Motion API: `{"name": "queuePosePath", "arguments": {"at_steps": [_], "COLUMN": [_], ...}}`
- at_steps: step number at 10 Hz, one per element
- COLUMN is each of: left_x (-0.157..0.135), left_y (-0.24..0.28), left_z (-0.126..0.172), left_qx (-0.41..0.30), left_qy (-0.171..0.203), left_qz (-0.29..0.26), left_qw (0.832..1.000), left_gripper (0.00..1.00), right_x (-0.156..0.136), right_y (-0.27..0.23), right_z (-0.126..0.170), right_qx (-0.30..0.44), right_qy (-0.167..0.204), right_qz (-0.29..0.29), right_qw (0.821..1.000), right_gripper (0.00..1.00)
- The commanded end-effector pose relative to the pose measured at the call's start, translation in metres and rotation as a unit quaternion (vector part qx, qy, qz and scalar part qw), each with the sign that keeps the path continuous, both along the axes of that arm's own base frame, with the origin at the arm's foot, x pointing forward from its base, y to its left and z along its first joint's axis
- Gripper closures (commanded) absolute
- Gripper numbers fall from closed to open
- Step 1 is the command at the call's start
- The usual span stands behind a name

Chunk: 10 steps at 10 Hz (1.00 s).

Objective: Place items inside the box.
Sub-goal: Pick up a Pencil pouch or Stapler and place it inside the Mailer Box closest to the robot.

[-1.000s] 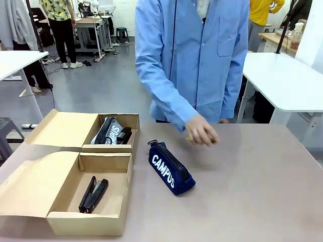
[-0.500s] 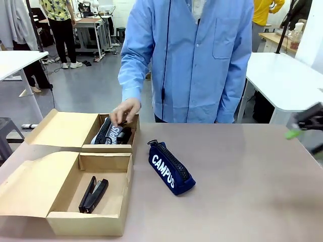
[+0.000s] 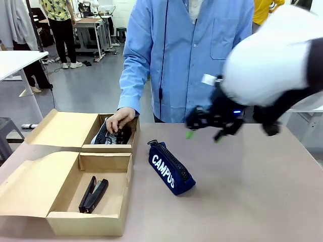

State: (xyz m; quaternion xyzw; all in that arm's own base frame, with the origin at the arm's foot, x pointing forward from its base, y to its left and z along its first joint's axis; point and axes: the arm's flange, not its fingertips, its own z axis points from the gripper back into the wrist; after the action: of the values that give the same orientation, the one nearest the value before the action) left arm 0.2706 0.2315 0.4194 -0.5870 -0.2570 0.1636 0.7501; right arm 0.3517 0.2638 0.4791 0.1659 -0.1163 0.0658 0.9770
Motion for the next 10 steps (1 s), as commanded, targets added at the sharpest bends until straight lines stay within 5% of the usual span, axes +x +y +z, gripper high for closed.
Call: {"name": "queuePosePath", "arguments": {"at_steps": [1, 2, 3, 5, 7, 10], "left_x": [-0.002, -0.002, -0.002, -0.002, -0.002, -0.002], "left_y": [0.0, 0.0, 0.0, 0.0, 0.0, 0.0], "left_z": [0.001, 0.001, 0.001, 0.001, 0.001, 0.001], "left_qx": [0.0, 0.0, 0.0, 0.0, 0.0, 0.0], "left_qy": [-0.013, -0.013, -0.013, -0.013, -0.013, -0.013], "left_qz": [-0.001, -0.001, -0.001, -0.001, -0.001, -0.001], "left_qw": [1.0, 1.0, 1.0, 1.0, 1.0, 1.0], "left_gripper": [0.0, 0.0, 0.0, 0.0, 0.0, 0.0], "right_x": [0.013, 0.002, 0.0, 0.0, 0.004, 0.03], "right_y": [0.038, 0.054, 0.034, 0.034, 0.071, 0.099], "right_z": [-0.027, -0.045, -0.011, -0.011, -0.044, -0.077], "right_qx": [-0.039, -0.079, -0.016, -0.016, -0.101, -0.122], "right_qy": [-0.048, -0.073, -0.033, -0.033, -0.069, -0.082], "right_qz": [0.043, 0.071, 0.031, 0.031, 0.065, 0.079], "right_qw": [0.997, 0.992, 0.999, 0.999, 0.99, 0.986], "right_gripper": [0.0, 0.0, 0.0, 0.0, 0.0, 0.0]}}
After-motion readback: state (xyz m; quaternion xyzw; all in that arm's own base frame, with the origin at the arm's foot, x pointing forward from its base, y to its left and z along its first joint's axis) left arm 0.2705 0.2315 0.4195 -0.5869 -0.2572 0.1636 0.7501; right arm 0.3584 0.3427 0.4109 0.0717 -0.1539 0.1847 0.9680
